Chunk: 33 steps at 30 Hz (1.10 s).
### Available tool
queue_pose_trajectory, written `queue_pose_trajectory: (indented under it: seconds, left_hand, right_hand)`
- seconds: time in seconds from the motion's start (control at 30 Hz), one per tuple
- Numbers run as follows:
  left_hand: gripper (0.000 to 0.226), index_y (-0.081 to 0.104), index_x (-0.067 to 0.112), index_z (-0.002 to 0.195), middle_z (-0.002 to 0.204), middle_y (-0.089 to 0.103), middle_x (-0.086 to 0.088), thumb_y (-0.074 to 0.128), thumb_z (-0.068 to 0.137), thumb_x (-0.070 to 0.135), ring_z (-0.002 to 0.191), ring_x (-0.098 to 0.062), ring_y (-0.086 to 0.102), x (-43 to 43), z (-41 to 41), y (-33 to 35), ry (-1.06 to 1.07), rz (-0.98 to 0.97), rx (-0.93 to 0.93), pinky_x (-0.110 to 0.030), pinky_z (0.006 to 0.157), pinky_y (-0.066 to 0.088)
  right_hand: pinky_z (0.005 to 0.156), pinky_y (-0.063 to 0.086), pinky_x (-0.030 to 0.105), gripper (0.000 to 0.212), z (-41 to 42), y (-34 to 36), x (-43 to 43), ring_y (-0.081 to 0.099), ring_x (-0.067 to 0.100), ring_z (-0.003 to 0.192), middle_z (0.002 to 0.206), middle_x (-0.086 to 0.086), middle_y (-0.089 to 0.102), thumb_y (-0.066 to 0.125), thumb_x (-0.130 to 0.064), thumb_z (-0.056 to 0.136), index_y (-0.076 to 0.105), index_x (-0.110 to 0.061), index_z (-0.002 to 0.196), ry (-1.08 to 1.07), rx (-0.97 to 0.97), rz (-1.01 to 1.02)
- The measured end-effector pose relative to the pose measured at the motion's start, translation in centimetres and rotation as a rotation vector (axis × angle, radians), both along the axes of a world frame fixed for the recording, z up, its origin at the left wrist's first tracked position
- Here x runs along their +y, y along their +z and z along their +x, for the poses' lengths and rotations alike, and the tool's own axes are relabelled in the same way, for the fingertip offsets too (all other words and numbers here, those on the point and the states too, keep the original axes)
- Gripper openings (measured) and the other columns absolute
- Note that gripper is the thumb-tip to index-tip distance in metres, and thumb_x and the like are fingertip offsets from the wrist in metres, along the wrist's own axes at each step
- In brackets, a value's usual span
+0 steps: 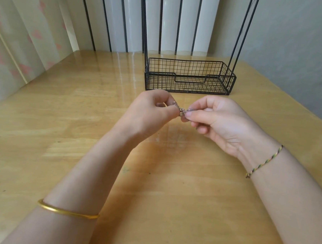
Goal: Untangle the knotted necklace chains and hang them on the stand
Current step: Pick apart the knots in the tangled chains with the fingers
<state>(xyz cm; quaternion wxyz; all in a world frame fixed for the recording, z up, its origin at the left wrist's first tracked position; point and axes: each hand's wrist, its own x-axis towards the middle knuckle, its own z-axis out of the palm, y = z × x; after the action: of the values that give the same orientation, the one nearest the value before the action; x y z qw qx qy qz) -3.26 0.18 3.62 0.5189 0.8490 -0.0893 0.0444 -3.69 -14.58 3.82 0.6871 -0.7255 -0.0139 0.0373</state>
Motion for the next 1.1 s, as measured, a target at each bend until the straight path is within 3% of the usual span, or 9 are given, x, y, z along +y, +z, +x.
queue_pose_trajectory:
  seconds: [0.13, 0.47, 0.6, 0.73, 0.83, 1.0, 1.1]
  left_hand:
    - [0.009, 0.061, 0.013, 0.073, 0.058, 0.046, 0.007, 0.062, 0.082, 0.015, 0.053, -0.007, 0.039, 0.1, 0.1, -0.1, 0.003, 0.014, -0.014, -0.02, 0.052, 0.037]
    - [0.013, 0.06, 0.009, 0.071, 0.056, 0.045, 0.006, 0.064, 0.082, 0.014, 0.042, -0.003, 0.037, -0.1, 0.2, -0.4, -0.045, 0.066, -0.053, -0.011, 0.04, 0.031]
    - [0.008, 0.062, 0.013, 0.072, 0.057, 0.048, 0.008, 0.066, 0.078, 0.016, 0.047, -0.004, 0.04, -0.2, 0.0, -0.5, -0.049, 0.191, -0.109, -0.011, 0.045, 0.032]
    - [0.01, 0.059, 0.018, 0.068, 0.059, 0.047, 0.008, 0.066, 0.075, 0.019, 0.053, -0.007, 0.042, -0.6, -0.2, -0.4, -0.094, 0.29, -0.125, -0.014, 0.048, 0.033]
    - [0.008, 0.062, 0.015, 0.072, 0.06, 0.048, 0.007, 0.067, 0.078, 0.018, 0.053, -0.006, 0.041, -0.5, -0.2, -0.5, -0.124, 0.239, -0.089, -0.017, 0.05, 0.034]
    - [0.008, 0.063, 0.01, 0.079, 0.057, 0.044, 0.007, 0.063, 0.086, 0.014, 0.044, -0.002, 0.037, -0.2, -0.2, -0.4, -0.14, 0.137, -0.063, -0.011, 0.044, 0.029]
    - [0.01, 0.061, 0.012, 0.079, 0.067, 0.05, 0.001, 0.06, 0.089, 0.015, 0.06, -0.007, 0.043, -0.1, -0.1, -0.4, -0.154, 0.056, -0.032, -0.019, 0.057, 0.038]
  right_hand:
    - [0.044, 0.032, 0.018, 0.017, -0.2, 0.0, 0.1, 0.049, 0.007, 0.049, 0.07, 0.012, 0.065, 0.064, 0.006, 0.08, 0.056, -0.007, 0.074, 0.014, -0.008, 0.023]
    - [0.044, 0.036, 0.018, 0.022, 0.0, -0.3, 0.4, 0.051, 0.012, 0.053, 0.061, 0.006, 0.059, 0.065, 0.006, 0.07, 0.054, -0.013, 0.067, -0.074, -0.171, -0.258]
    - [0.056, 0.044, 0.029, 0.022, 0.1, -0.4, 0.4, 0.052, 0.015, 0.058, 0.063, 0.002, 0.058, 0.066, 0.001, 0.067, 0.054, -0.018, 0.064, -0.142, -0.314, -0.477]
    - [0.055, 0.041, 0.027, 0.025, -0.1, -0.2, 0.6, 0.048, 0.012, 0.057, 0.062, -0.001, 0.055, 0.064, 0.003, 0.067, 0.053, -0.019, 0.064, -0.143, -0.385, -0.516]
    - [0.051, 0.038, 0.024, 0.025, -0.1, -0.2, 0.5, 0.046, 0.012, 0.053, 0.058, -0.001, 0.052, 0.062, 0.005, 0.069, 0.052, -0.017, 0.064, -0.146, -0.295, -0.422]
    - [0.044, 0.031, 0.02, 0.024, 0.2, 0.0, -0.3, 0.042, 0.011, 0.049, 0.06, 0.005, 0.051, 0.054, 0.008, 0.078, 0.048, -0.013, 0.068, -0.066, 0.044, -0.136]
    - [0.043, 0.031, 0.019, 0.026, 0.4, 0.0, -0.6, 0.041, 0.01, 0.048, 0.061, 0.006, 0.05, 0.052, 0.01, 0.082, 0.047, -0.013, 0.069, 0.01, 0.154, 0.025]
